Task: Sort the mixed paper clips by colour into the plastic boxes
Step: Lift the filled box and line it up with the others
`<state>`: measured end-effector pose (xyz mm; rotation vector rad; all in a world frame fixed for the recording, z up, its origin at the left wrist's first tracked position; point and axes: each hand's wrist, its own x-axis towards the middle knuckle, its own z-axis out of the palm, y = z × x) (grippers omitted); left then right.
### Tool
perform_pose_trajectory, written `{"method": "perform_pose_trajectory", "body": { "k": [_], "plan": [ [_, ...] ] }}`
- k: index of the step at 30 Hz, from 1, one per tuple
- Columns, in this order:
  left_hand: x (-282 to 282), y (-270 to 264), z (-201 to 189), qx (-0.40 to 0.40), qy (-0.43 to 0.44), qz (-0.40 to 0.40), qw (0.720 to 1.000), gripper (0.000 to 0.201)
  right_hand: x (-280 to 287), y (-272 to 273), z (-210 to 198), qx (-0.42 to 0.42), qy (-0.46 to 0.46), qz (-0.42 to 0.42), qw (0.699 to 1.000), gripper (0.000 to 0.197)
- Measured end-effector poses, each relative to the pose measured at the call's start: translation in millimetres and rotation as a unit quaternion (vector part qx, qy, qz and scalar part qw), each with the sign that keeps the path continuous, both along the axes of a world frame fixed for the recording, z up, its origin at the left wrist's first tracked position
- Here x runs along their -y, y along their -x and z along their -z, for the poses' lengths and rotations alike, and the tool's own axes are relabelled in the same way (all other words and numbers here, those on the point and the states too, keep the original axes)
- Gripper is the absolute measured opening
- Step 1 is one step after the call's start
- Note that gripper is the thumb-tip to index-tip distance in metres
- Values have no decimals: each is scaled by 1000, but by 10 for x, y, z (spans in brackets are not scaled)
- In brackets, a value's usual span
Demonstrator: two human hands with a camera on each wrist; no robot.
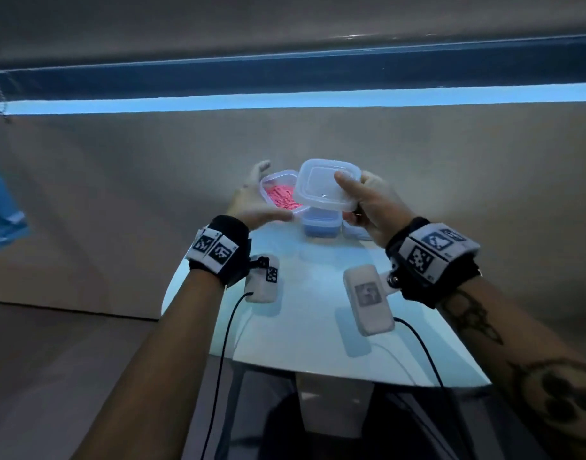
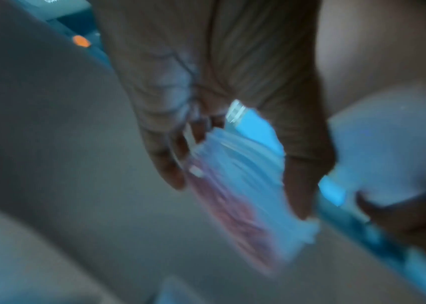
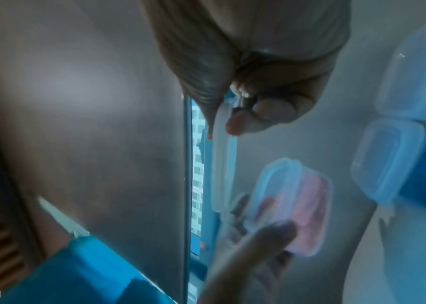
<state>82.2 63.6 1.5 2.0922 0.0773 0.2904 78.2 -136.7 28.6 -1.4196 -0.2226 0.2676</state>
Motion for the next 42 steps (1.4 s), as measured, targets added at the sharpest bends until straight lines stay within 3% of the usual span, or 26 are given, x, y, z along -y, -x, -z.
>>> {"method": "perform_pose_trajectory", "body": {
  "k": [4, 9, 14, 18, 22, 24, 27, 31, 34, 37, 39, 42],
  "plan": [
    [157, 331, -210, 25, 49, 180, 982, 93, 35, 64, 2, 55, 50, 10, 997, 12],
    [311, 483, -184, 19, 76, 225, 971, 75, 149, 186, 77, 48, 157, 26, 986, 18],
    [439, 561, -6, -7, 135, 238, 962, 78, 242, 341, 134, -26, 162, -66, 984, 32],
    [494, 606, 75, -31, 214, 247, 945, 79, 213, 387, 222, -39, 130, -21, 990, 34],
    [541, 671, 179, -98, 338, 240, 904, 89, 115, 439, 255, -40, 90, 14, 995, 26],
    [613, 706, 191, -146, 352, 215, 899, 72, 97, 470, 291, -36, 98, 15, 994, 24],
    [747, 763, 220, -154, 378, 141, 902, 23, 91, 502, 354, -25, 132, 29, 990, 28],
    [876, 816, 303, -167, 456, 95, 869, 16, 199, 557, 446, 22, 189, 66, 980, 26],
    [922, 819, 353, -183, 437, 59, 879, 26, 292, 605, 484, -6, 174, 50, 983, 24],
    [996, 813, 354, -187, 377, 39, 906, 55, 281, 593, 471, -43, 167, 35, 984, 23],
    [1006, 800, 336, -163, 310, 48, 935, 48, 252, 582, 439, -63, 180, 20, 982, 26],
    [949, 805, 301, -141, 243, 58, 958, 44, 205, 558, 408, -85, 181, -3, 980, 50]
  ]
}}
